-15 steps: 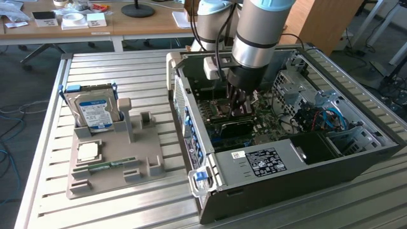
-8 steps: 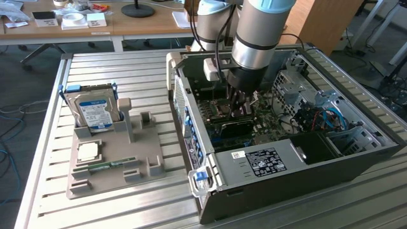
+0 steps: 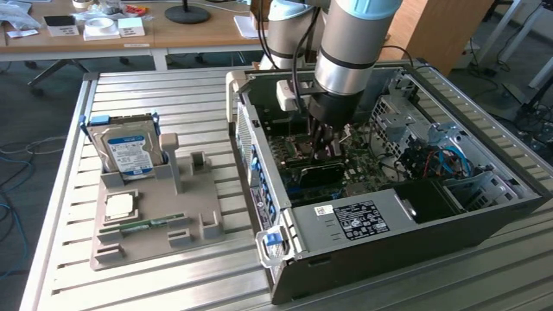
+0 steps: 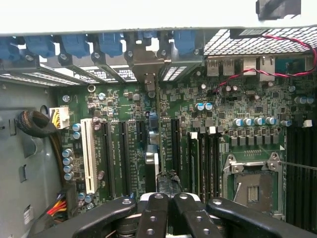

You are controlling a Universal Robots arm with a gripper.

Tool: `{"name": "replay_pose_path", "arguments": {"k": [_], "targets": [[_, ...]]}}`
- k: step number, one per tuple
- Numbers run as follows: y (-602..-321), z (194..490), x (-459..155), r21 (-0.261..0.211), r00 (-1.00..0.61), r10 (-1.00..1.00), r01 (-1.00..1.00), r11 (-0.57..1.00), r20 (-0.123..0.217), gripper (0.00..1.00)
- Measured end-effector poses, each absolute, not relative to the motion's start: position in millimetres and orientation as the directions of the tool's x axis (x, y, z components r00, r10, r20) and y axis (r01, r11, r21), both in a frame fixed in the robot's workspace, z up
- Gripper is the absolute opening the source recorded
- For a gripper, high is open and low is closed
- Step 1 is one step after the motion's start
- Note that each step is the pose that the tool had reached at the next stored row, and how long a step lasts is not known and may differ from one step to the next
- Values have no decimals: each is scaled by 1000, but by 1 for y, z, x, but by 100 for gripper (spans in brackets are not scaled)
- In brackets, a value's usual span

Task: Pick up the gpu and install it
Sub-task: 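Press down on the gpu until it lock into place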

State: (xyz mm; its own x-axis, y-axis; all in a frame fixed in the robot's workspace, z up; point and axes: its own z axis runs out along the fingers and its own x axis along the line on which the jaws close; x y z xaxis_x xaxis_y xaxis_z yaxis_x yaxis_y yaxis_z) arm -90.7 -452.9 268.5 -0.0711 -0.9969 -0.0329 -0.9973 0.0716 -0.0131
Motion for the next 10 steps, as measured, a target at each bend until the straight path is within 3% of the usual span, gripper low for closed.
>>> {"name": "replay_pose_path", "arguments": {"k": [10], "targets": [[-453,267,-91,-13,-63,-997,-998,63,-33,11]]}}
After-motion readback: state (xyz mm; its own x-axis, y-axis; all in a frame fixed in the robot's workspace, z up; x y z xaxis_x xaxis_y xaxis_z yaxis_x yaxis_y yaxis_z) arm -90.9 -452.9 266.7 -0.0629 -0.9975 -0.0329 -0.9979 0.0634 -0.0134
